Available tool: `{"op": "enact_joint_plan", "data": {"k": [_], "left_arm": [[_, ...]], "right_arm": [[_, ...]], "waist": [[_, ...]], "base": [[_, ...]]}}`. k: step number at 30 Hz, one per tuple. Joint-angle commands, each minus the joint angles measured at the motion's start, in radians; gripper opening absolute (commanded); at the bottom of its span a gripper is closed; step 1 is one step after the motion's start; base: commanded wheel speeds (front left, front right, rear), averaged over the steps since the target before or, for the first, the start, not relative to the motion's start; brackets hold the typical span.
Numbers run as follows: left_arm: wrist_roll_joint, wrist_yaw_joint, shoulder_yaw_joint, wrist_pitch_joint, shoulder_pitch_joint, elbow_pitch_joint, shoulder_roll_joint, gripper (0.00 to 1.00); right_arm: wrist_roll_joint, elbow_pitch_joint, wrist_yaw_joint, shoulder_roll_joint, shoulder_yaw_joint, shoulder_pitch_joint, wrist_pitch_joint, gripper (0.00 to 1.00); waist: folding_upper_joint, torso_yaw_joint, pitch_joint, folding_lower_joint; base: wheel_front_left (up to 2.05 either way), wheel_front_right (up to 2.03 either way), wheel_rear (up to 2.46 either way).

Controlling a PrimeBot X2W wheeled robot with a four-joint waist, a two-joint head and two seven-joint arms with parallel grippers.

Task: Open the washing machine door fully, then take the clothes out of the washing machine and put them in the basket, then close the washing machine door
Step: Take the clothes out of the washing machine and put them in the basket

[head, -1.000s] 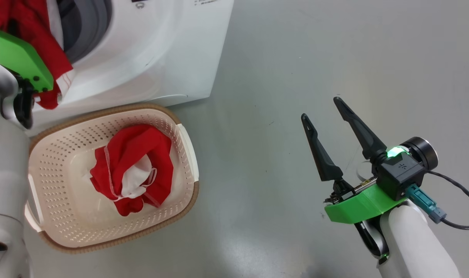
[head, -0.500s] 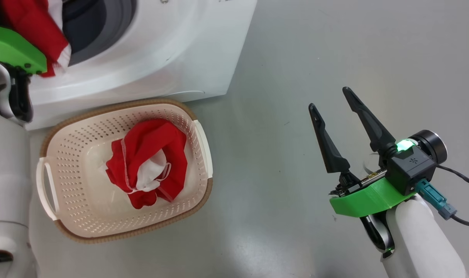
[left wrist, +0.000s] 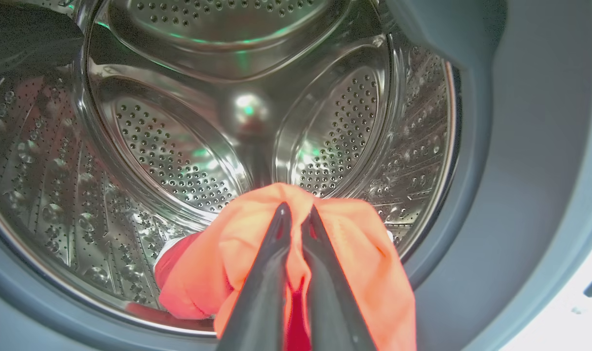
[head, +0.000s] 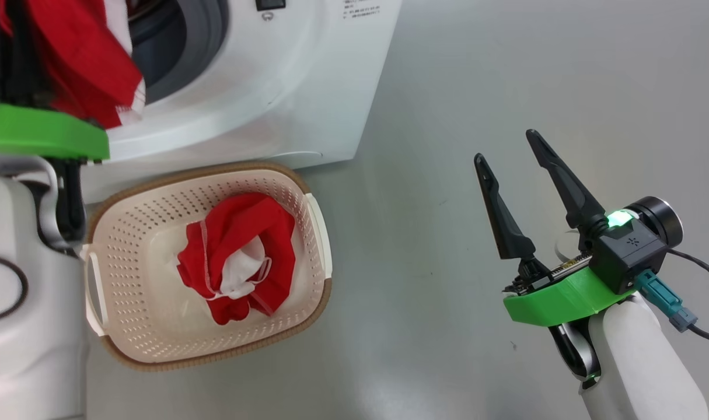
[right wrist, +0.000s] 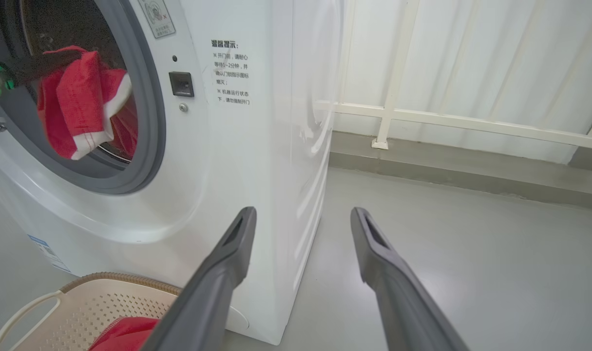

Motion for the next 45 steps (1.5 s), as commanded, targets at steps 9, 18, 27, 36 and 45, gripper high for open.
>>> {"op": "enact_joint_plan", "data": {"k": [9, 18, 27, 36, 45], "left_arm": [[0.049, -0.01, 0.024, -0.008, 0.158, -0.161, 0.008, 0.0], [0.058, -0.002, 0.02, -0.008, 0.304, -0.226, -0.023, 0.0], [0.043, 0.005, -0.012, -0.008, 0.467, -0.334, -0.061, 0.0], [-0.012, 0.014, -0.045, 0.022, 0.596, -0.381, -0.077, 0.0], [-0.096, 0.015, -0.101, 0.011, 0.564, -0.159, -0.085, 0.0]], "right_arm": [[0.01, -0.034, 0.0, 0.002, 0.028, 0.037, -0.006, 1.0], [0.014, -0.036, 0.0, 0.0, 0.006, 0.079, -0.006, 1.0], [0.017, -0.03, 0.0, 0.0, -0.006, 0.131, -0.006, 1.0], [0.024, -0.029, 0.0, 0.001, -0.001, 0.157, -0.006, 1.0], [0.037, -0.032, 0.0, 0.002, 0.023, 0.145, -0.006, 1.0]], "waist": [[-0.0001, 0.02, -0.08, 0.0], [-0.0001, 0.033, -0.156, 0.0], [-0.0001, 0.05, -0.235, 0.0], [-0.0001, 0.058, -0.268, 0.0], [-0.0001, 0.041, -0.235, 0.0]], "base": [[0.0, 0.0, 0.0], [0.0, 0.0, 0.0], [0.0, 0.0, 0.0], [0.0, 0.0, 0.0], [0.0, 0.0, 0.0]]}}
